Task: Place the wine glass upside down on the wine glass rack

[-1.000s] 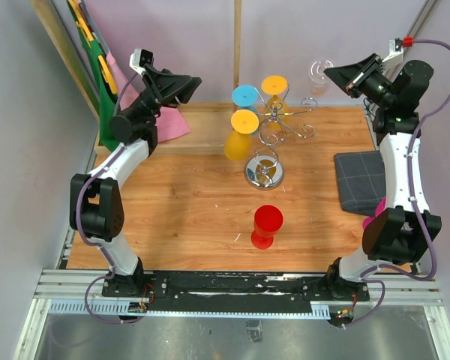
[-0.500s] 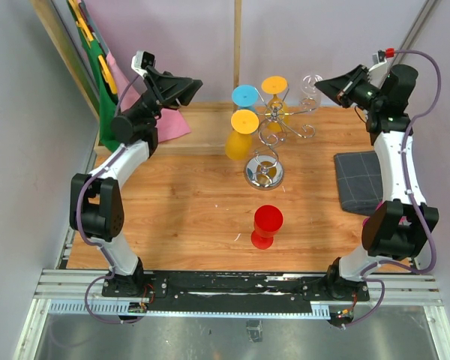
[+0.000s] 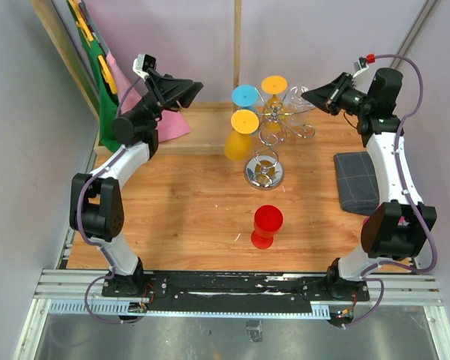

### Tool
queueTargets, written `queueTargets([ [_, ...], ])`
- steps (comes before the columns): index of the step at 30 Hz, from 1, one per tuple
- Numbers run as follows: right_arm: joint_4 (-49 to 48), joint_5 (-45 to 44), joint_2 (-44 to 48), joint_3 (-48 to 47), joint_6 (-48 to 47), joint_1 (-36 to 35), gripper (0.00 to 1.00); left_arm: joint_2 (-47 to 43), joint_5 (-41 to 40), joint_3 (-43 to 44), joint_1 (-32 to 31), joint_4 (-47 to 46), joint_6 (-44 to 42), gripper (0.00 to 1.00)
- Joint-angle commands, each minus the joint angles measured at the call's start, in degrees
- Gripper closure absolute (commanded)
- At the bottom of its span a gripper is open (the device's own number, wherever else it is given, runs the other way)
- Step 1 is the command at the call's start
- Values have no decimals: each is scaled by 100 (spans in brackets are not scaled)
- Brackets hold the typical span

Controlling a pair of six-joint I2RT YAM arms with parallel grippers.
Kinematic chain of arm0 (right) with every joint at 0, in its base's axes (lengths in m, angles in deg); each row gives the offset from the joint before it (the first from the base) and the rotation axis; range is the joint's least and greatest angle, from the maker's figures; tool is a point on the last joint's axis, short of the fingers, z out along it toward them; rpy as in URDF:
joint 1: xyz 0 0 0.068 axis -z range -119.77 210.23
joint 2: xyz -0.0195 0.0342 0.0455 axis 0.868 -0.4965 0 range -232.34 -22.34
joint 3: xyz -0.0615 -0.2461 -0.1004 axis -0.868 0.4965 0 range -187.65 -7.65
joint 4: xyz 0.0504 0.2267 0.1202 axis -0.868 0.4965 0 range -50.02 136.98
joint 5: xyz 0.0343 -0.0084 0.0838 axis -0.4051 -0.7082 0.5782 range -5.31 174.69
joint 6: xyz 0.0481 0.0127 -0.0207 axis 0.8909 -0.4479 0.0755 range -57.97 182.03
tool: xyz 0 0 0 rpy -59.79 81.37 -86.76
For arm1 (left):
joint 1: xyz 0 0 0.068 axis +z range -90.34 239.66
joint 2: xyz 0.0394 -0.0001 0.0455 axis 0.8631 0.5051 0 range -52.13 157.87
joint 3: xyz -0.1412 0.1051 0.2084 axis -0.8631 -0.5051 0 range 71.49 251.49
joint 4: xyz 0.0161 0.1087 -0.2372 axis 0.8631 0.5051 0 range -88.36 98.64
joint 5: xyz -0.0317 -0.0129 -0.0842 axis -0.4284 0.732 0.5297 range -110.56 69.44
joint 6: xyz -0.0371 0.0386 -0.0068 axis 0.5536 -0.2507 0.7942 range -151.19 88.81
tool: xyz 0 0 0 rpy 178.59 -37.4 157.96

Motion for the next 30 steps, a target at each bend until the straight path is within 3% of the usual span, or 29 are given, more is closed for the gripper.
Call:
queueTargets([
  [1, -31, 212, 310, 132, -98, -80, 99, -136, 17, -26, 34, -806, 156, 57],
  [30, -41, 129, 903, 718, 20, 542, 99, -169, 55, -7, 35, -723, 151, 57],
])
